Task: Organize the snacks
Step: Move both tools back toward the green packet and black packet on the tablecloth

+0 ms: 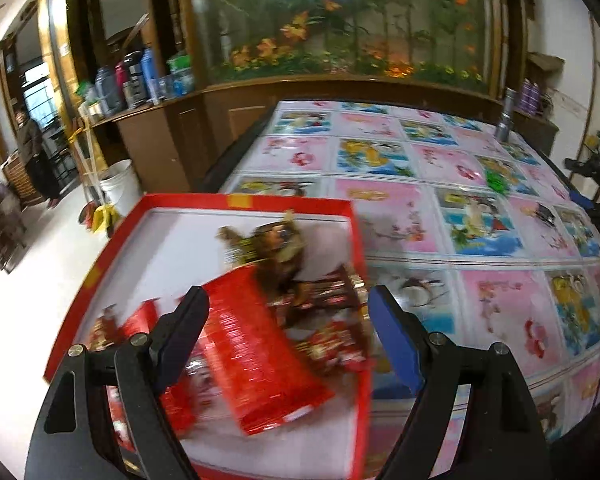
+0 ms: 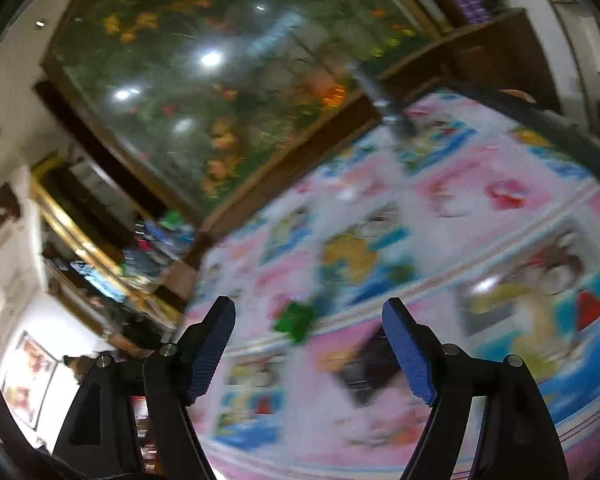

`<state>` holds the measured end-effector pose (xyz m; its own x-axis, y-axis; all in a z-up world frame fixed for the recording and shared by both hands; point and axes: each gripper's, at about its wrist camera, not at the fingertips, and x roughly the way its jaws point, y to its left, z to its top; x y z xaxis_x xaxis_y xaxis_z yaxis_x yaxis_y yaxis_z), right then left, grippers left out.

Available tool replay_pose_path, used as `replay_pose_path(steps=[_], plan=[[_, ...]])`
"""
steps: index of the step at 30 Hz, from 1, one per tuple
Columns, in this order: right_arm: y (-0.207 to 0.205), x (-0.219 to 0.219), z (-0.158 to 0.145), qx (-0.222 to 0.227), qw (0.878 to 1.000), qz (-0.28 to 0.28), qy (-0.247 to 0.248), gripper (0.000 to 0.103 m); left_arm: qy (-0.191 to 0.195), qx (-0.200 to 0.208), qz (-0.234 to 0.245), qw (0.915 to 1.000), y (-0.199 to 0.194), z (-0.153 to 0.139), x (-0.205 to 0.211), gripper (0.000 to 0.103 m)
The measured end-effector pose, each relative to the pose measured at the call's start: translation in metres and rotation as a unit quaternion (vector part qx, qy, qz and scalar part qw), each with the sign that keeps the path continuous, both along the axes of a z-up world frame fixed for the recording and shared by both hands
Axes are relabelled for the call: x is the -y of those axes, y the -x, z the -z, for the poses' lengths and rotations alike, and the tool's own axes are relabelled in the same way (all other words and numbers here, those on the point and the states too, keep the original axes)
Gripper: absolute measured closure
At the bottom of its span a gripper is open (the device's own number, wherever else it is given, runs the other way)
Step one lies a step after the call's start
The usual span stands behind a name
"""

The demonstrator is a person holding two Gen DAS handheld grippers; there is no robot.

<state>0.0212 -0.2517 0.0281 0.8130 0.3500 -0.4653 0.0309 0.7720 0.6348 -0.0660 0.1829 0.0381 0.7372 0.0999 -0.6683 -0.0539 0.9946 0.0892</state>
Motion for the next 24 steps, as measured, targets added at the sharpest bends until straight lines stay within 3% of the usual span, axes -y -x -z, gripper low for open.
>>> replay_pose_path(steps=[3,7,13,14,16,19,24], plan=[[-0.017,-0.006,0.013,-0.063,0.998,-0.004,0.028,0.024,-0.013,0.002,0.024,0.9996,-0.005,-0.004,0.021,0.021],[-0.021,-0.036,0.016,-0.097,0.989,-0.023,0.108,0.024,-0.028,0.006,0.045,0.9986,-0.007,-0.009,0.041,0.021],[-0.024,-0.05,0.031,-0.133,0.981,-0.033,0.134,0.029,-0.036,-0.002,0.056,0.9978,-0.015,-0.009,0.058,0.021],[-0.022,-0.051,0.029,-0.134,0.981,-0.031,0.134,0.029,-0.034,-0.003,0.057,0.9978,-0.016,-0.009,0.06,0.021],[-0.02,-0.047,0.013,-0.075,0.992,-0.022,0.102,0.027,-0.028,-0.009,0.062,0.9976,-0.017,-0.009,0.065,0.021],[-0.032,-0.063,0.001,-0.04,0.993,-0.032,0.108,0.027,-0.028,-0.008,0.074,0.9968,-0.013,-0.012,0.071,0.021],[-0.07,-0.103,0.002,-0.054,0.991,-0.07,0.097,0.031,-0.035,-0.007,0.085,0.9958,0.004,-0.015,0.072,0.021]])
